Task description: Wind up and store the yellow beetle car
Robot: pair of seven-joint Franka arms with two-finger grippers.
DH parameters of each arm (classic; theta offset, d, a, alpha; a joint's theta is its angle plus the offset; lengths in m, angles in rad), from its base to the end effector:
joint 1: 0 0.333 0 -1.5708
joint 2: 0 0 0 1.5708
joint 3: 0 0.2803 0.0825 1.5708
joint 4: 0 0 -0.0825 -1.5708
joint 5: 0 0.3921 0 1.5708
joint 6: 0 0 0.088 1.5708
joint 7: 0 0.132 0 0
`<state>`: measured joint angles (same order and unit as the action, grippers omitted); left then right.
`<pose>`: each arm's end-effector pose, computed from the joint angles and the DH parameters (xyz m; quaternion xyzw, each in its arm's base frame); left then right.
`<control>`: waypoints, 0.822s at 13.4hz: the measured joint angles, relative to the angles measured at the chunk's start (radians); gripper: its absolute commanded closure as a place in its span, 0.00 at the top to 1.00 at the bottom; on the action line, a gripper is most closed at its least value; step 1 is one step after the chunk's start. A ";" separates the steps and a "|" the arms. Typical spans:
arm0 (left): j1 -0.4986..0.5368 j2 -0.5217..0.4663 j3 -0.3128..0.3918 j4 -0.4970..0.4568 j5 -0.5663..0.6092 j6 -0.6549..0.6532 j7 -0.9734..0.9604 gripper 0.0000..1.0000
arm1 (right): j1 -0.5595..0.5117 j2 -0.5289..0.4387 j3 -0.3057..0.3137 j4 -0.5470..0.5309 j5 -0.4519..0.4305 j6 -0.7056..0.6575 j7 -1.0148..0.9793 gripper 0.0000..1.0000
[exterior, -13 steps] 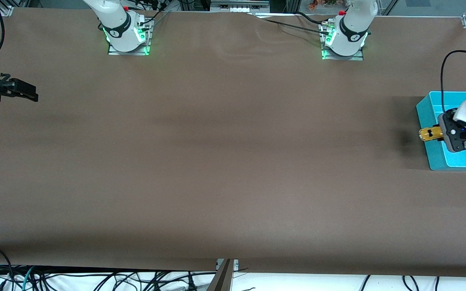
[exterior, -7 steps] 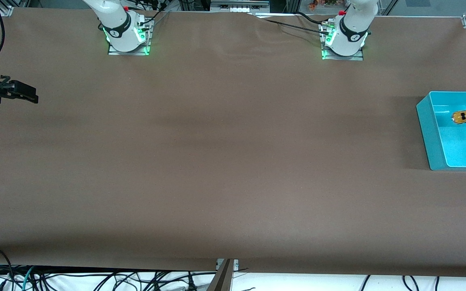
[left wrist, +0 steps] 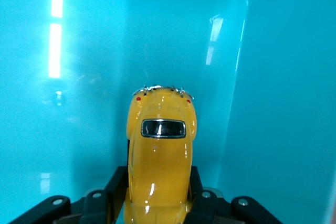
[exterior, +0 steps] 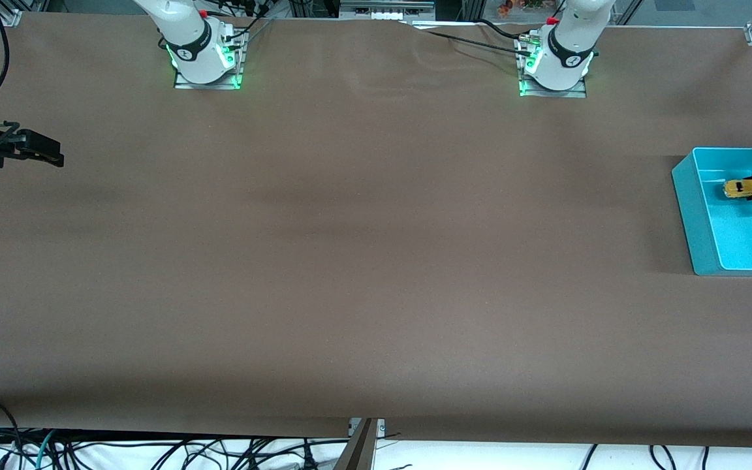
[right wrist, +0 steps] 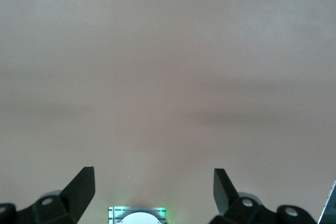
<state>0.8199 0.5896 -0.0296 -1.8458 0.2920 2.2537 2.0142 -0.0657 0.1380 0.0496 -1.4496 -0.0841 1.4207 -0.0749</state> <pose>0.4169 0.4398 0.1308 0.7500 -0.6484 -0.1093 0.0717 0.5782 -0.0230 0.5309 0.9954 0.0265 -0.0849 0.0347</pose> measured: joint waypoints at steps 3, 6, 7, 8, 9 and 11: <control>0.001 0.005 -0.026 0.001 0.000 0.003 0.006 1.00 | 0.000 0.000 -0.001 0.000 0.000 0.000 0.000 1.00; -0.002 -0.087 -0.125 0.051 0.000 -0.150 -0.043 1.00 | 0.000 0.000 -0.001 0.000 0.000 0.000 0.000 1.00; -0.004 -0.136 -0.175 0.085 0.000 -0.257 -0.096 1.00 | 0.000 0.000 -0.002 0.000 0.000 0.000 0.000 1.00; -0.007 -0.182 -0.229 0.127 0.000 -0.374 -0.159 1.00 | 0.000 0.000 -0.002 0.000 0.000 0.000 0.000 1.00; -0.014 -0.218 -0.284 0.180 0.000 -0.492 -0.226 1.00 | -0.001 0.000 -0.002 0.000 0.000 0.000 0.000 1.00; -0.055 -0.254 -0.354 0.285 0.000 -0.688 -0.365 1.00 | -0.001 0.000 -0.002 0.000 0.000 0.000 0.000 1.00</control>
<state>0.7653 0.3353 -0.3841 -1.5603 0.2919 1.5653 1.6495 -0.0664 0.1380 0.0477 -1.4495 -0.0840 1.4206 -0.0749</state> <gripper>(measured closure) 0.000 0.000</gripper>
